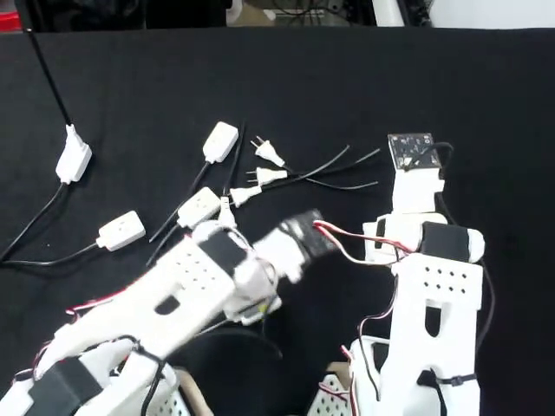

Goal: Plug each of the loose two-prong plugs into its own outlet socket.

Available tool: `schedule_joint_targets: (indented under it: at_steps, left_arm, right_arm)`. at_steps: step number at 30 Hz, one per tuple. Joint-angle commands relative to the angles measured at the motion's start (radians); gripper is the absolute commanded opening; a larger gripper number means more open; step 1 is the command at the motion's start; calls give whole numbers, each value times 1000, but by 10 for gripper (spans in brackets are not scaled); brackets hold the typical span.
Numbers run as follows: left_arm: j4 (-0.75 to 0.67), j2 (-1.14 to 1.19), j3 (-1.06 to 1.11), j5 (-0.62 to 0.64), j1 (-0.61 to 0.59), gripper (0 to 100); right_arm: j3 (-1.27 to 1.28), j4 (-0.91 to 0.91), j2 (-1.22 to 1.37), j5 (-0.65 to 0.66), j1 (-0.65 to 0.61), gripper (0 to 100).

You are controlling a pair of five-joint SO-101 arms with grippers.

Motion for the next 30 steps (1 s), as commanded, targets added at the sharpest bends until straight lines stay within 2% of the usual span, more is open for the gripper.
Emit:
schedule_joint_targets:
  at_steps: [1, 4, 11, 14, 18, 23, 26, 30]
  left_arm:
    - [-110, -34, 58, -17, 56, 126]
    - [-198, -32, 107, -15, 59, 127]
    - [-265, -18, 124, 57, 58, 123]
    - [-299, 75, 110, 89, 48, 123]
    - [-279, 298, -4, 100, -1, 123]
    - [-140, 519, -209, 95, -44, 123]
    - [-64, 562, -259, 43, -42, 122]
    - [-44, 505, -249, 40, -42, 77]
  right_arm:
    - [-27, -14, -5, -2, -18, 18]
    - [-27, -14, -5, -2, -18, 18]
    - [-27, -14, -5, -2, -18, 18]
    - [-27, -12, -5, -2, -18, 18]
    - [-27, -11, -5, -2, -18, 18]
    - [-27, -9, -5, -2, -18, 18]
    - [-27, -9, -5, -2, -18, 18]
    - [-27, -9, -5, 0, -18, 18]
